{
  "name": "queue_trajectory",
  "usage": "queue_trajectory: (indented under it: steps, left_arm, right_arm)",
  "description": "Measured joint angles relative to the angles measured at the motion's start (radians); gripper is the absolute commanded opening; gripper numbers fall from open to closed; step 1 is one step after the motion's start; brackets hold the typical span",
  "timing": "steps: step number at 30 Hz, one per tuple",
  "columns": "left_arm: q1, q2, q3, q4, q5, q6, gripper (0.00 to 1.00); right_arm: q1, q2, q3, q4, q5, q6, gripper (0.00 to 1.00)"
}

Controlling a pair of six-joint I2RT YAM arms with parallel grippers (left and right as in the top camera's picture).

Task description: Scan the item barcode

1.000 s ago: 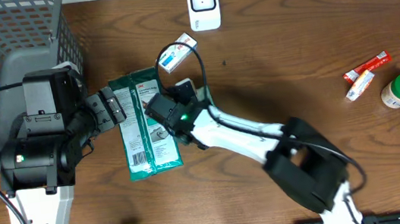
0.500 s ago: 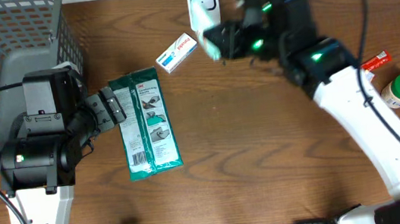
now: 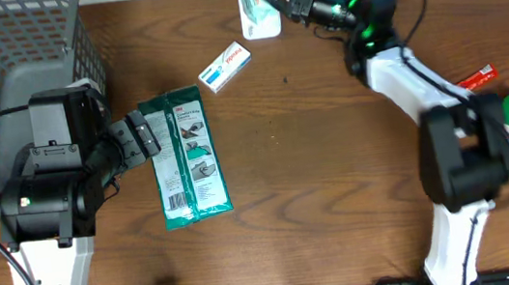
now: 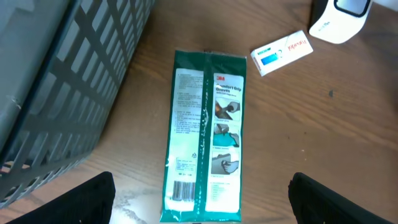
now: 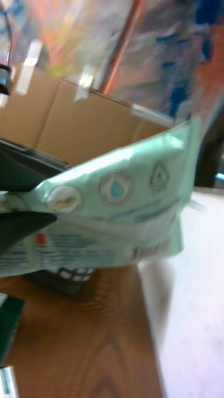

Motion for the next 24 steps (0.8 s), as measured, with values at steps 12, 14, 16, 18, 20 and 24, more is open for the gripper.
queue_trajectory:
  steps: [12,14,16,18,20,24]
  left_arm:
    - [0.000,0.000,0.000,0.000,0.000,0.000,0.90]
    - [0.000,0.000,0.000,0.001,0.000,0.000,0.90]
    - [0.000,0.000,0.000,0.001,0.000,0.000,0.90]
    - [0.000,0.000,0.000,0.001,-0.001,0.000,0.90]
    - [0.000,0.000,0.000,0.001,0.000,0.000,0.90]
    - [0.000,0.000,0.000,0.001,0.000,0.000,0.90]
  right_arm:
    - [-0.028,0.518,0.196,0.370,0.160,0.419,0.01]
    - [-0.023,0.529,0.279,0.314,0.153,0.423,0.01]
    - [-0.016,0.529,0.369,0.263,0.148,0.416,0.01]
    - [-0.012,0.526,0.417,0.166,0.143,0.394,0.01]
    - [-0.012,0.526,0.439,0.070,0.143,0.364,0.01]
    - [-0.012,0.526,0.441,-0.005,0.159,0.302,0.01]
